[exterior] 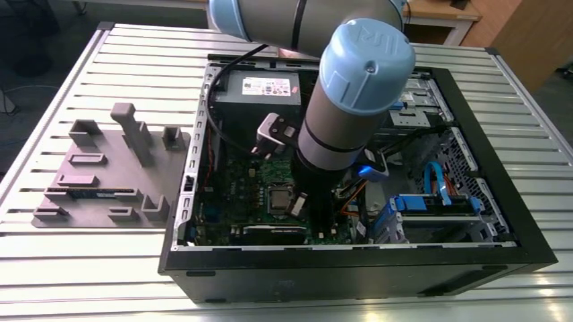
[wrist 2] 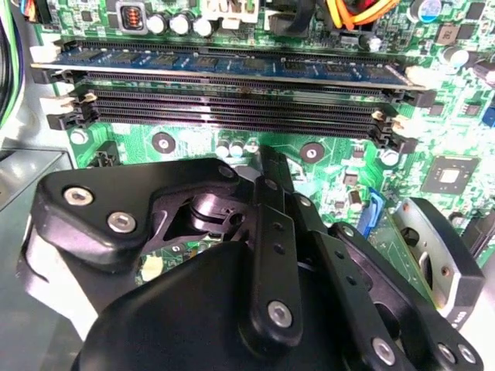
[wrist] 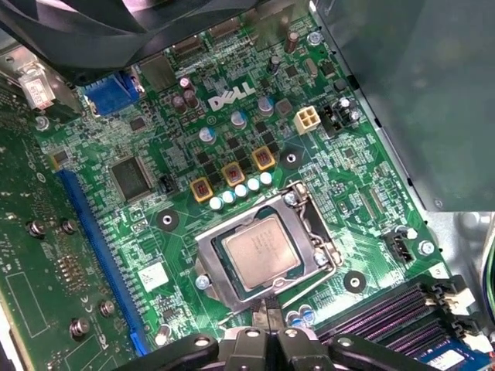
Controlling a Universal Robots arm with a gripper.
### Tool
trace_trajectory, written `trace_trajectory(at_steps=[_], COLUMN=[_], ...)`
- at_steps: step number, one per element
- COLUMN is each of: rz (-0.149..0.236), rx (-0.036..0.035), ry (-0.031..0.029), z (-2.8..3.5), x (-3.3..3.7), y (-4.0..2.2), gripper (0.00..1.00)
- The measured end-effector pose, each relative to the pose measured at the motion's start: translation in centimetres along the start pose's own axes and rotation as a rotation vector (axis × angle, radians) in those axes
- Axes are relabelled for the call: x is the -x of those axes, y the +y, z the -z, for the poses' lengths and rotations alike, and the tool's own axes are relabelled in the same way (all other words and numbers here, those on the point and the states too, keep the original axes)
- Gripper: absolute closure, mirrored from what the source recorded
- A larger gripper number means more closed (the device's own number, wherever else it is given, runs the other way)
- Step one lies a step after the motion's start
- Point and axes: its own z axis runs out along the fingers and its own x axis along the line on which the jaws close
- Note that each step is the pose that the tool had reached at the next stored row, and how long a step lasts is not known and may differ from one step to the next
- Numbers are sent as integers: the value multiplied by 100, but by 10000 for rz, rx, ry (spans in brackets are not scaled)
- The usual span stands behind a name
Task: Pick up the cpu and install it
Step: 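Install the first cpu locking lever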
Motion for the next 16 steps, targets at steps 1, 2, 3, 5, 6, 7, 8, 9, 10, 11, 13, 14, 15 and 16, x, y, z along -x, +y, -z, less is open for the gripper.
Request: trace_trajectory(at_steps=[1,2,3,5,6,7,8,9,10,11,13,14,15,16], rz=[2,4,7,11,13,16,18,21,22,22,22,23,23,23], rx=[2,5,7,18,29,44,66,83,93,97,100,98,98,98], ry=[-4,-6,-10,-32,-53,-81,-120,-153,-174,-184,-181,-181,-181,-181], z=[1,3,4,4,5,7,10,14,20,28,55,68,79,83], x=[0,-2,-6,-18,-25,-33,-39,-44,-48,-50,-53,-53,-54,-56], y=[-1,-2,-4,-11,-15,-19,-21,-23,-24,-25,-24,-24,-24,-24], gripper=[89,89,89,89,89,89,89,89,89,89,89,89,89,89])
